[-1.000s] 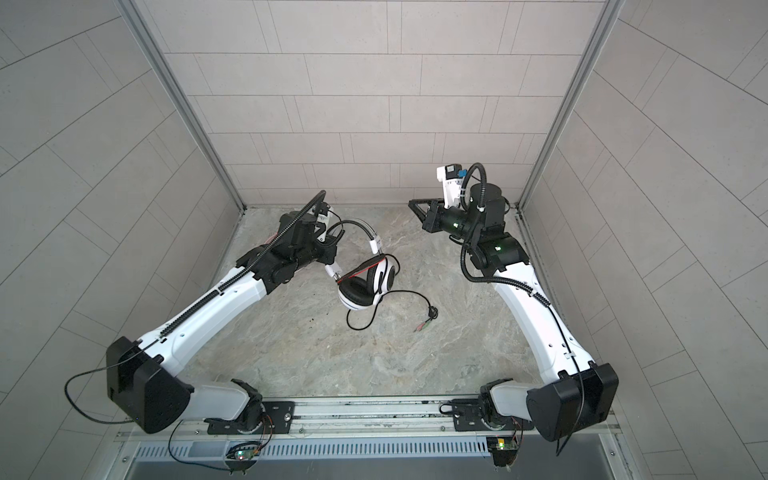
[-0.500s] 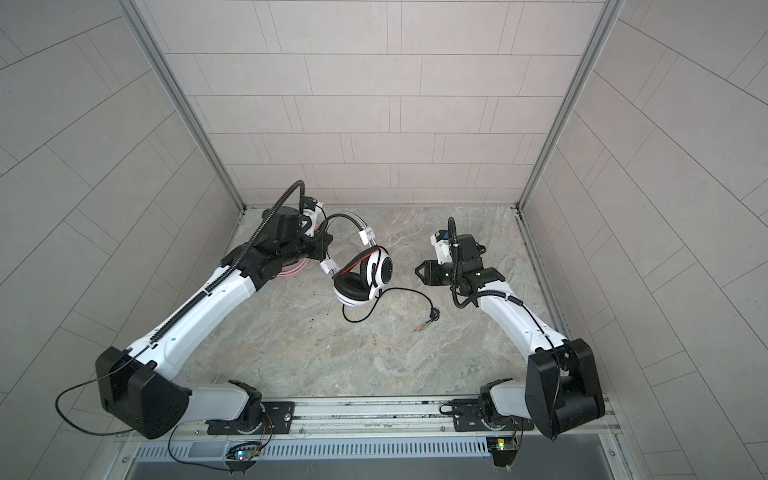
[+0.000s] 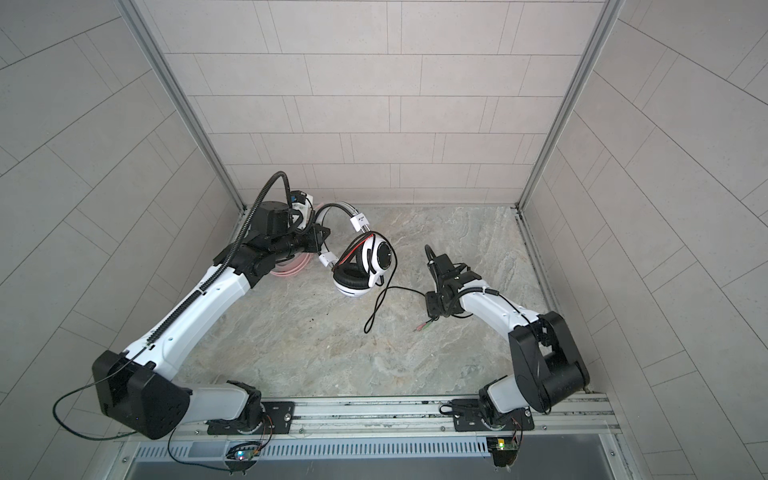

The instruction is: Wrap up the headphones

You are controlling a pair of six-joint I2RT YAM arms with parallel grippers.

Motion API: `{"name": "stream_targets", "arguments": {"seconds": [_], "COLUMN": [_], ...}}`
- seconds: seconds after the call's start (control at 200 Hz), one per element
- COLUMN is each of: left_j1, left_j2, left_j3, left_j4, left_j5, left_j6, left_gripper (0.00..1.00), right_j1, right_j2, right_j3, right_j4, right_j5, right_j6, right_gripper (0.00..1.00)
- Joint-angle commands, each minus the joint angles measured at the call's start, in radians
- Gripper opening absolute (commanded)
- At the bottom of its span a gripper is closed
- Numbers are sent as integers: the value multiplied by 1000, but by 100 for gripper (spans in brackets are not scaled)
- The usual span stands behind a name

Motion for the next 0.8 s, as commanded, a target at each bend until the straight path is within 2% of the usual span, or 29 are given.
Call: {"name": "stream_targets", "arguments": {"seconds": [0.0,0.165,0.24,0.275,0.405,0.485,0.585,0.796], "left_j1": [5,7,6,9,17,23,35,60], "left_j2": [-24,-41,-49,-50,-49,-44,-38,-7], "left_j3": [56,53,46,44,34,31,28,46], "left_j4": [82,80,83,86,111,121,140,259], "left_j5": [48,43,30,27,27,22,-13,-133], "left_j6": [-60,-65,-66,-69,-98,-129,-173,-351], "left_gripper": [0,0,0,0,0,0,0,0], "right_j1": [43,58,59,68,67,68,74,140], "right_j2": [63,151,173,170,173,159,120,-28], "right_j3": [23,28,17,15,25,21,27,77], "right_j4": [-25,9,20,19,9,11,3,-72], "right_j5": [69,110,115,130,104,80,59,-23], "right_j6": [17,16,16,17,12,12,6,-30], "right_gripper": [60,57,51,47,21,10,4,1]}}
